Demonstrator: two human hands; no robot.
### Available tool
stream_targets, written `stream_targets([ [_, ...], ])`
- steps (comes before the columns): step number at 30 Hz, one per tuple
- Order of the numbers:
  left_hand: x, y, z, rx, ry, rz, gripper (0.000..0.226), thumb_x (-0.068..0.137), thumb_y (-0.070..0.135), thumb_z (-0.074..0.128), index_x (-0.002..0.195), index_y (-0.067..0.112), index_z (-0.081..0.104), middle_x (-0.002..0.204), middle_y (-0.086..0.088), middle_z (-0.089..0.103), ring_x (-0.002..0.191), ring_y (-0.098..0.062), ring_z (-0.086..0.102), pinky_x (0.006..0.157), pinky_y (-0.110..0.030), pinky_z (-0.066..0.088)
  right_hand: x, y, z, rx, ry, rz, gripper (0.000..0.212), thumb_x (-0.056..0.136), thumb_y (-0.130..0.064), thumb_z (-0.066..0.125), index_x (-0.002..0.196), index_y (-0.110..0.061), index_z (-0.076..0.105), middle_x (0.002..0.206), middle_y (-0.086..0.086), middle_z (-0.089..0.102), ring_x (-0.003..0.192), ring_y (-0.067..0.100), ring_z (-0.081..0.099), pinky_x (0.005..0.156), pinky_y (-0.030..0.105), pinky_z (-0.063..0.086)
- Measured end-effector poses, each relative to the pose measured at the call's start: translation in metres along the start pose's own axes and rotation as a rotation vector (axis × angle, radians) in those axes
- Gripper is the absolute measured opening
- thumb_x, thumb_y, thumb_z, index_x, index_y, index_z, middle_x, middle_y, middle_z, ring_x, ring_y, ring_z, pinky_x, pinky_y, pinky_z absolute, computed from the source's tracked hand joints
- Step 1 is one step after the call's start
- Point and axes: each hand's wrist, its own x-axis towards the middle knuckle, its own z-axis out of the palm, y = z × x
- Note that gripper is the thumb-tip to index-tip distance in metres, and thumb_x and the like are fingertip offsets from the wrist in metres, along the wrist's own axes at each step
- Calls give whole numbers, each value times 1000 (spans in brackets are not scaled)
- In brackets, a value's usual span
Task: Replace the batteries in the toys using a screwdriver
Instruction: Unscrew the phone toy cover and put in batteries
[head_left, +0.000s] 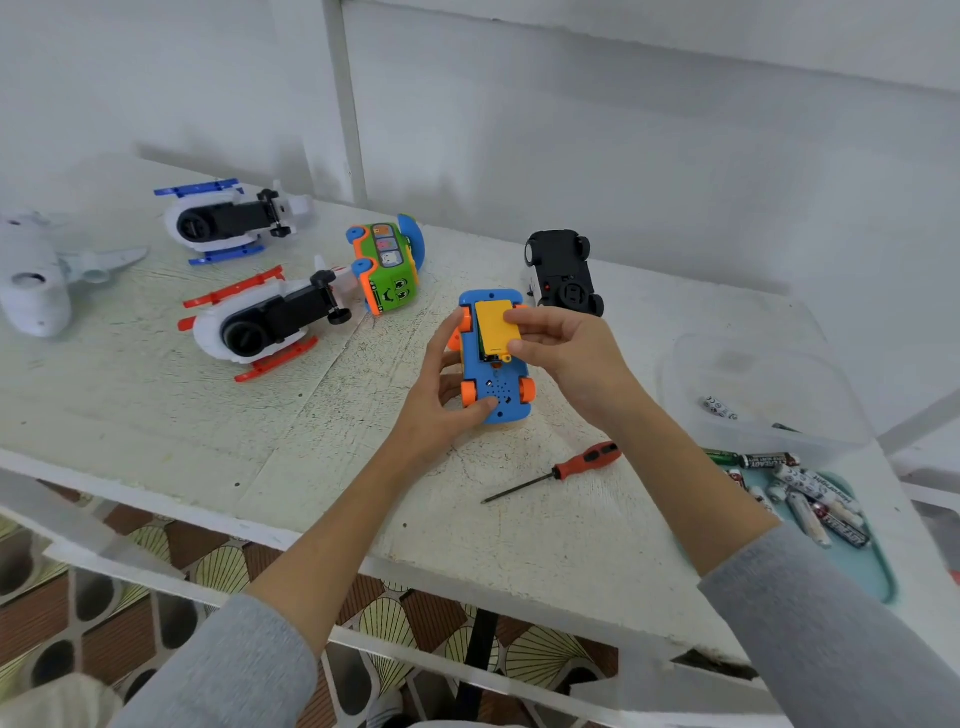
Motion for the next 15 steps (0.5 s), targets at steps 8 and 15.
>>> stream_targets([
  [8, 0, 0, 0, 1, 3, -2, 87, 72, 11, 71, 129, 65, 33, 128, -4, 47, 112, -19, 61, 88, -47, 56, -1, 1, -2, -73, -70, -55, 36, 82, 9, 60, 114, -7, 60, 105, 10, 65, 98, 16, 64, 86, 26, 54],
  [15, 2, -1, 0, -20, -9, 0, 87, 71, 14, 74, 128, 65, 34, 128, -7, 48, 112, -23, 61, 86, -46, 56, 6, 17, 1, -639, 80, -379, 36, 79, -1, 67, 113, -11, 65, 89, 1, 45, 71, 2, 45, 71, 6, 41],
])
